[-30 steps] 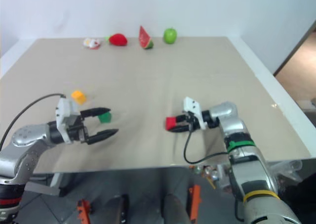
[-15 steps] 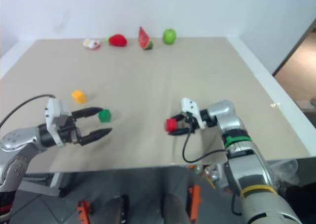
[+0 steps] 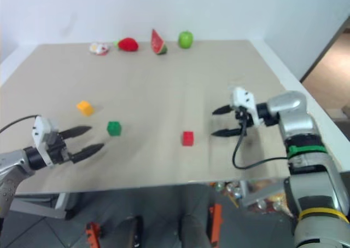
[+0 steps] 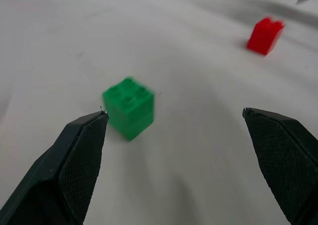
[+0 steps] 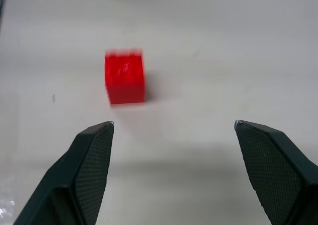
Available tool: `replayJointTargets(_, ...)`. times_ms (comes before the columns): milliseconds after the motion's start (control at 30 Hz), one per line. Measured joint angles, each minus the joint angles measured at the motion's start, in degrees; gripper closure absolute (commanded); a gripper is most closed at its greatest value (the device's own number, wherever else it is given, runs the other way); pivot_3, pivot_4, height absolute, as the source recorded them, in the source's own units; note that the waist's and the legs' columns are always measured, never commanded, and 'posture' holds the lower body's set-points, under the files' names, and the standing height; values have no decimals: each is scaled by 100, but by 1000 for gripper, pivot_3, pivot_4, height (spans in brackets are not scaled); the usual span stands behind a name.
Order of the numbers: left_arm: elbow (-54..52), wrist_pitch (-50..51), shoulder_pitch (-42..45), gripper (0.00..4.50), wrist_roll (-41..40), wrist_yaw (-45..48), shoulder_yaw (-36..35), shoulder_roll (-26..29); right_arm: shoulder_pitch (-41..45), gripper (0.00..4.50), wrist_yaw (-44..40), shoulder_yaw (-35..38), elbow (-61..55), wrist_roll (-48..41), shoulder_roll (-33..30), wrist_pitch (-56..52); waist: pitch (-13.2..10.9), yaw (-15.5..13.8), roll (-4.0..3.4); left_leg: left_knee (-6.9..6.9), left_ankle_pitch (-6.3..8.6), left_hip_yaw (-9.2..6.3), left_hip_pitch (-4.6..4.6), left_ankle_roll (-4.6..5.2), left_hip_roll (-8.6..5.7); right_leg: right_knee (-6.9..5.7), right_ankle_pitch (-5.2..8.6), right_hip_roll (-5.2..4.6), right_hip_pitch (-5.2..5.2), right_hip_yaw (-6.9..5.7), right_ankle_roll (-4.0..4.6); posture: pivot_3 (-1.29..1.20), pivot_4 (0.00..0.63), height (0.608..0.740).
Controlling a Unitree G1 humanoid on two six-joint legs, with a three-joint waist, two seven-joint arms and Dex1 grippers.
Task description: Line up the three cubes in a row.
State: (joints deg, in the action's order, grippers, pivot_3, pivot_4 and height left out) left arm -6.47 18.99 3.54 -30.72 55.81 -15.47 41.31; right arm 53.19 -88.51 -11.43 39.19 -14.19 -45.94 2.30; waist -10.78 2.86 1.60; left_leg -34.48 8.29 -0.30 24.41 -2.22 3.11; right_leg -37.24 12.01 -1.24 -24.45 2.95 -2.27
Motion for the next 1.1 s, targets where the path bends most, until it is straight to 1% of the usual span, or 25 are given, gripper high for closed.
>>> replayJointTargets(67,296,-161,124,0,158,3,63,-13,-73,479,25,206,-571,-308,83,-443,0,-9,0,4,0,-2,0,0,7,-1,0,8,-3,-1,2,0,150,740)
replayJointTargets(167,696,-372,354,0,308,-47,111,-115,-431,479,231,467,-1723,-774,315,-1106,1,-34,2,3,1,-3,3,-1,14,-1,1,15,0,-1,2,0,150,740)
replayJointTargets(300,997,-507,485,0,423,-148,253,-378,-1306,479,726,484,-3074,-950,554,-1647,5,-62,8,-5,7,-1,16,-12,11,1,7,11,-4,3,-8,0,150,740)
replayJointTargets(433,1144,-584,633,0,564,-167,476,-553,-1749,479,1040,477,-3927,-1167,670,-2142,6,-73,10,-16,7,1,24,-13,9,0,3,11,-11,7,-13,0,150,740)
replayJointTargets(667,1822,-805,1242,0,854,-146,691,-661,-2024,479,1380,504,-4289,-1262,838,-2384,9,-83,16,-22,6,0,20,-12,12,0,-13,15,-10,7,-6,0,150,740)
replayJointTargets(733,1842,-822,1277,0,888,-147,704,-665,-2026,479,1392,511,-4313,-1269,837,-2404,10,-80,16,-22,6,1,20,-12,12,0,-13,15,-10,8,-7,0,150,740)
replayJointTargets(900,2024,-910,1388,0,1064,-230,919,-918,-2079,479,1412,571,-4378,-1339,828,-2427,11,-93,18,-22,6,0,24,-12,12,1,-9,16,-10,8,-11,0,150,740)
replayJointTargets(1100,2495,-1093,1804,0,1217,-173,964,-910,-2102,479,1493,582,-4379,-1354,822,-2421,11,-97,19,-23,6,-2,22,-12,12,1,-11,19,-9,8,-9,0,150,740)
